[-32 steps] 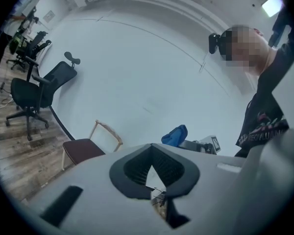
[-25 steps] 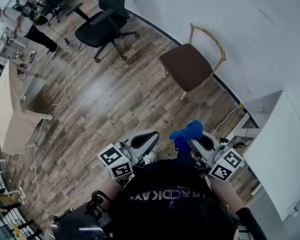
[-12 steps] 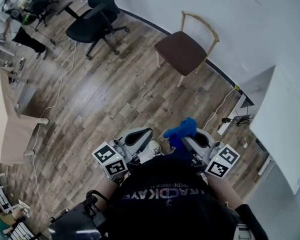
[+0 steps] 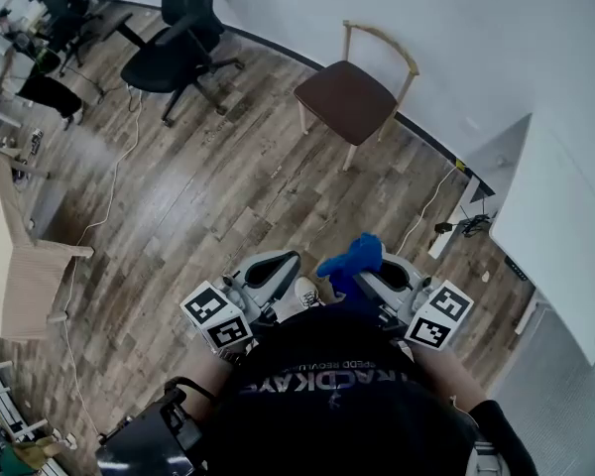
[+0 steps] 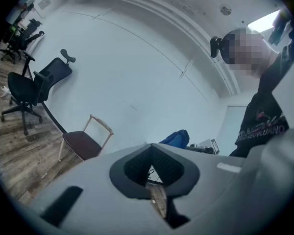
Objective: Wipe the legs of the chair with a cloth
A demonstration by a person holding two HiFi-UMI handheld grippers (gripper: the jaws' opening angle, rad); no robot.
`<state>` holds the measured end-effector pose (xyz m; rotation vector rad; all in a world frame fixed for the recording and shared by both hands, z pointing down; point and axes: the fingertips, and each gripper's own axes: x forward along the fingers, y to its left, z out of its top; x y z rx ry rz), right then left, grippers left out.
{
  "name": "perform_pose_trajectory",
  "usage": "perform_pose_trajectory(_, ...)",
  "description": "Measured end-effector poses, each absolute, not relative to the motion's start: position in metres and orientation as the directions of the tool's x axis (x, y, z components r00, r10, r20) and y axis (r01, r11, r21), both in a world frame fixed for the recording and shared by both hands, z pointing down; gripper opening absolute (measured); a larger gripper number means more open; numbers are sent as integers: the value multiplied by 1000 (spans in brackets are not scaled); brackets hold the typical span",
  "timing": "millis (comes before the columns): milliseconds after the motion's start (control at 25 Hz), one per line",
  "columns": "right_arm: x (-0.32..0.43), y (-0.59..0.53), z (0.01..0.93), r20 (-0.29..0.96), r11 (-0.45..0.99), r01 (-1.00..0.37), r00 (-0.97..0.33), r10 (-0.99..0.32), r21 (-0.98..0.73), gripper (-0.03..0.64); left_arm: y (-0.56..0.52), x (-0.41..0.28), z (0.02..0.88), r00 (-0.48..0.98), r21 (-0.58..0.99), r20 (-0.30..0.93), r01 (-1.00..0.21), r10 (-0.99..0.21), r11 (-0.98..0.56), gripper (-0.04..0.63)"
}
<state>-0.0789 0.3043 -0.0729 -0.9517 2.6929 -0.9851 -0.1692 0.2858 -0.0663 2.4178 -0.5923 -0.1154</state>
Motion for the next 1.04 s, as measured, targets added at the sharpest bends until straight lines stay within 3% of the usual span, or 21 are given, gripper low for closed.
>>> perform_pose_trajectory(1040, -83, 321, -70, 108, 598, -544, -786, -609, -589, 81, 298, -169, -60, 899, 619, 37, -364, -437, -696, 5)
